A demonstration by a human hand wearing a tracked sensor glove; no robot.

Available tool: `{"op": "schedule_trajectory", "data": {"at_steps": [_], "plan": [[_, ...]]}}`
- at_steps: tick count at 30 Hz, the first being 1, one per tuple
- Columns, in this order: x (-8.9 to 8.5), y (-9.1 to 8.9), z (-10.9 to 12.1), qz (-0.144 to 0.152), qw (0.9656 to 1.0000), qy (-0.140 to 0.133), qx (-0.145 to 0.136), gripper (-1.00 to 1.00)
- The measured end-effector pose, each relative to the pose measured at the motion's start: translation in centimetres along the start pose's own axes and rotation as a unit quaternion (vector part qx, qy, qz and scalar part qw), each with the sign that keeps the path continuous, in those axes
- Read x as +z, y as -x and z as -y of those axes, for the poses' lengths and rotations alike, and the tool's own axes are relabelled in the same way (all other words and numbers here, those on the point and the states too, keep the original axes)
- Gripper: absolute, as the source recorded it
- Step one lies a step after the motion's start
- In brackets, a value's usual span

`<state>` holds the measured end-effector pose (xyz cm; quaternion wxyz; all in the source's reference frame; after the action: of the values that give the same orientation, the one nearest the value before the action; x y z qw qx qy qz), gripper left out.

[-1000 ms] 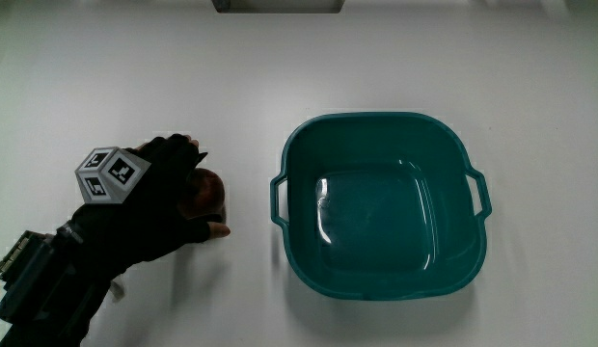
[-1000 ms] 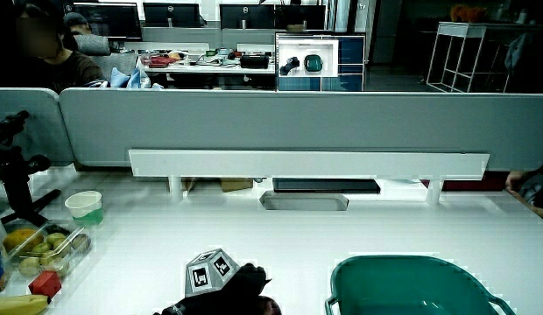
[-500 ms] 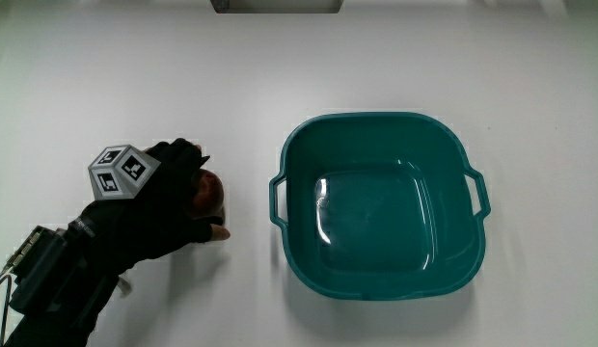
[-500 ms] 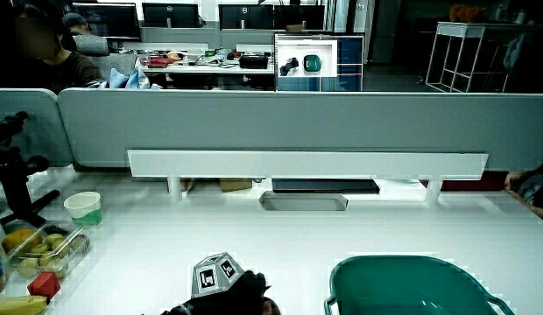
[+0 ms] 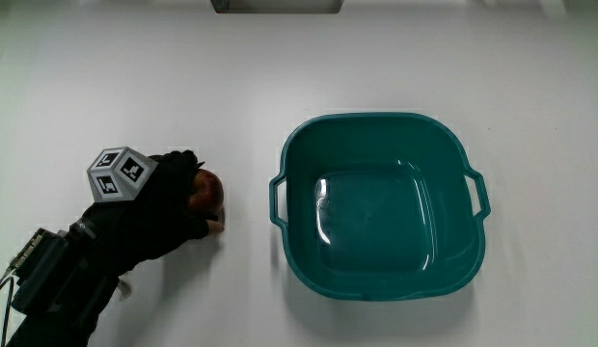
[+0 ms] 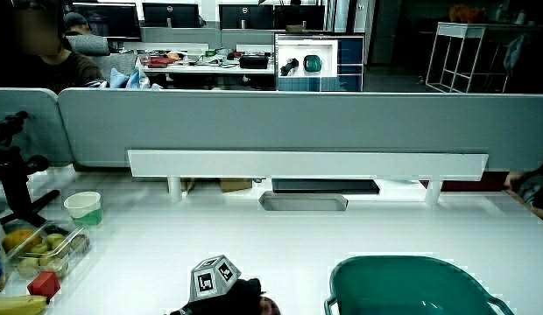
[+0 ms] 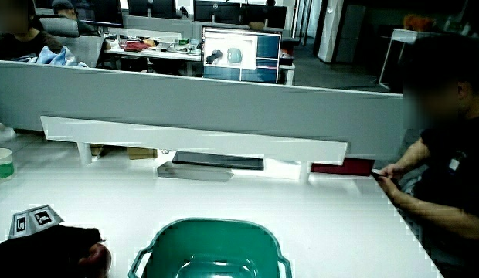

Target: Pick apple from desk

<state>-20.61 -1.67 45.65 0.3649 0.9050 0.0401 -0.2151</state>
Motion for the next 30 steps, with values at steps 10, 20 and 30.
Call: {"op": "schedule_trajectory", "data": {"at_steps": [10, 20, 30], "plan": [[-0.1, 0.4, 0.3, -0.004, 0.9984, -0.03, -0.049, 1.0], [3.5, -3.0, 2.8, -0.019, 0.9961, -0.049, -0.07, 1.0], [4.8, -7.7, 3.2, 0.044, 0.9918, -0.03, -0.117, 1.0]]}}
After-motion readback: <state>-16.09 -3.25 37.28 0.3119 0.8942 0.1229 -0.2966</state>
